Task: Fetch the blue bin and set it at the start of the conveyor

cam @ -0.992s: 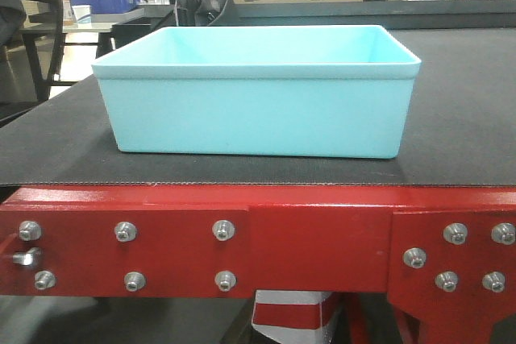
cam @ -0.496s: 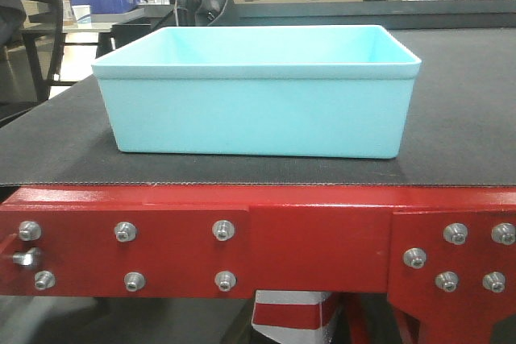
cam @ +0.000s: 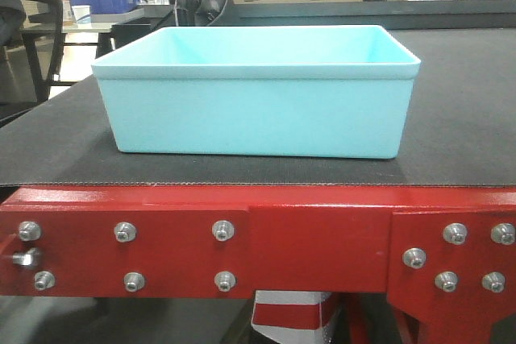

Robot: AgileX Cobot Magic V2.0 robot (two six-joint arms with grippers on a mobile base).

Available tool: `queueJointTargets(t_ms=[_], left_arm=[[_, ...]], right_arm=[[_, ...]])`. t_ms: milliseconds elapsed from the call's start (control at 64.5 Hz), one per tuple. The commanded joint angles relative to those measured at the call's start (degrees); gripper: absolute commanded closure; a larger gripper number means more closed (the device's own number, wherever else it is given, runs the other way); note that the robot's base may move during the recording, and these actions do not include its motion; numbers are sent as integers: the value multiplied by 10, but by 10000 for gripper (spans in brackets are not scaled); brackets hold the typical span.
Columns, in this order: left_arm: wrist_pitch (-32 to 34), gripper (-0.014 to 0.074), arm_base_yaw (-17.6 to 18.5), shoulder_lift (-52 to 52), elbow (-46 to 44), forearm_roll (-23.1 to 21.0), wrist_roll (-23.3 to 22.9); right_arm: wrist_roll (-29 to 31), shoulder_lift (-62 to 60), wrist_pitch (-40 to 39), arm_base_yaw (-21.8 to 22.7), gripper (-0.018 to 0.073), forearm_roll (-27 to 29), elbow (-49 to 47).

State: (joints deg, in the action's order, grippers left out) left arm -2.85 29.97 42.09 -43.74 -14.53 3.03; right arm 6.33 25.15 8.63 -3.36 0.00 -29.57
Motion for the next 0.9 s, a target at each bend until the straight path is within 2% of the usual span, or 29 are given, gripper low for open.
queueJointTargets(t_ms=[0, 62, 171, 264, 527, 682, 775, 884], left_arm=[[8, 706, 4, -2, 0, -3, 2], [8, 706, 4, -2, 0, -3, 2], [8, 706, 4, -2, 0, -3, 2], [8, 706, 4, -2, 0, -3, 2], [8, 706, 4, -2, 0, -3, 2], [8, 706, 4, -2, 0, -3, 2], [10, 706, 4, -2, 0, -3, 2], [10, 706, 4, -2, 0, -3, 2]], right_arm=[[22, -33, -27, 54, 725, 21, 34], [22, -61, -36, 87, 725, 21, 63], [21, -105, -36, 118, 725, 21, 108], [-19, -152, -36, 131, 725, 21, 149], [-21, -252, -42, 128, 725, 15, 249], [-21, -252, -57, 107, 725, 15, 291], [-21, -252, -92, 89, 725, 15, 296], [-21, -252, -77, 82, 725, 15, 296]])
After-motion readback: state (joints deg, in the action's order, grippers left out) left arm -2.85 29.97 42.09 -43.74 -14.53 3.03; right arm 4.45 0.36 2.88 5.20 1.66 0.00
